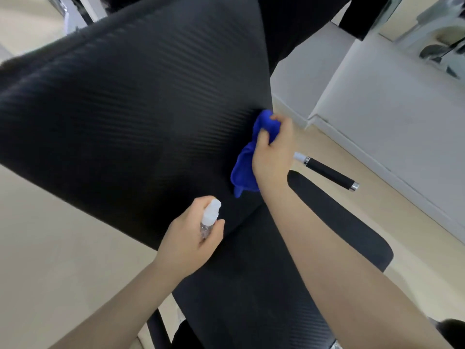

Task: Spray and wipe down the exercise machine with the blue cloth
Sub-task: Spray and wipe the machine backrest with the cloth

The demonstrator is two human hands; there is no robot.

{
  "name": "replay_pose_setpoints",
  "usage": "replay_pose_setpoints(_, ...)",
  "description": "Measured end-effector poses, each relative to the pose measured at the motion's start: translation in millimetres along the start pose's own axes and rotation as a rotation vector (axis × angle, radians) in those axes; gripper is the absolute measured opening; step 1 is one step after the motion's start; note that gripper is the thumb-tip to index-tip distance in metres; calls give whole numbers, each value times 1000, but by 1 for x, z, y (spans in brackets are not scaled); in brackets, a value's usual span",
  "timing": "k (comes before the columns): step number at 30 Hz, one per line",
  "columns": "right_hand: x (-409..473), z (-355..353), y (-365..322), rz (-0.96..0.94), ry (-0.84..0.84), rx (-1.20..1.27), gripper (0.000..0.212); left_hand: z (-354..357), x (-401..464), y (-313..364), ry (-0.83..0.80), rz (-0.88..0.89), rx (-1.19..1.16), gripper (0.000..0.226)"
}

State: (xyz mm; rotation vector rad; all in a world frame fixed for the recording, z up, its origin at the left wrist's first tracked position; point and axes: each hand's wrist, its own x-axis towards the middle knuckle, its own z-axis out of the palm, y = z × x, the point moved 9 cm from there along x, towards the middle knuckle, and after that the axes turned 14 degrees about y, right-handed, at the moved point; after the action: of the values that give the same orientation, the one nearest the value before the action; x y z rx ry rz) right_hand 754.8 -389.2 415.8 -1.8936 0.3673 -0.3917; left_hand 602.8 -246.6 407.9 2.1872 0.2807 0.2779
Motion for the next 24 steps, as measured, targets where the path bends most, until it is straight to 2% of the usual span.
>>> replay_pose_setpoints(2,-15,3,-45,-205,-45,52,22,-4,-1,1,-38,19,-61,34)
replay_pose_setpoints(5,-32,6,-39,-267,-71,-9,24,-14,-5,0,-24,56,-144,38)
replay_pose_setpoints(9,-52,-6,46,60,-82,-239,28,-31,-23,-9,16,20,-174,46)
replay_pose_setpoints(11,-60,-6,41,136,-45,-239,28,-42,-32,-18,47,-3,-137,49)
replay_pose_setpoints(13,-71,3,-6,18,-18,-114,27,-54,-39,-23,75,55,-63,50)
replay_pose_setpoints(15,-97,18,-66,-200,-67,28,27,-66,-48,-30,92,89,-18,47)
replay_pose_setpoints(18,-138,27,-123,-493,-92,102,30,-82,-57,-41,116,72,-13,41)
replay_pose_setpoints(22,-161,29,-106,-759,-132,-18,33,-88,-62,-53,41,124,-20,34)
replay_pose_setpoints(24,-171,34,-55,-748,-220,-202,35,-82,-65,-62,-57,146,-15,37)
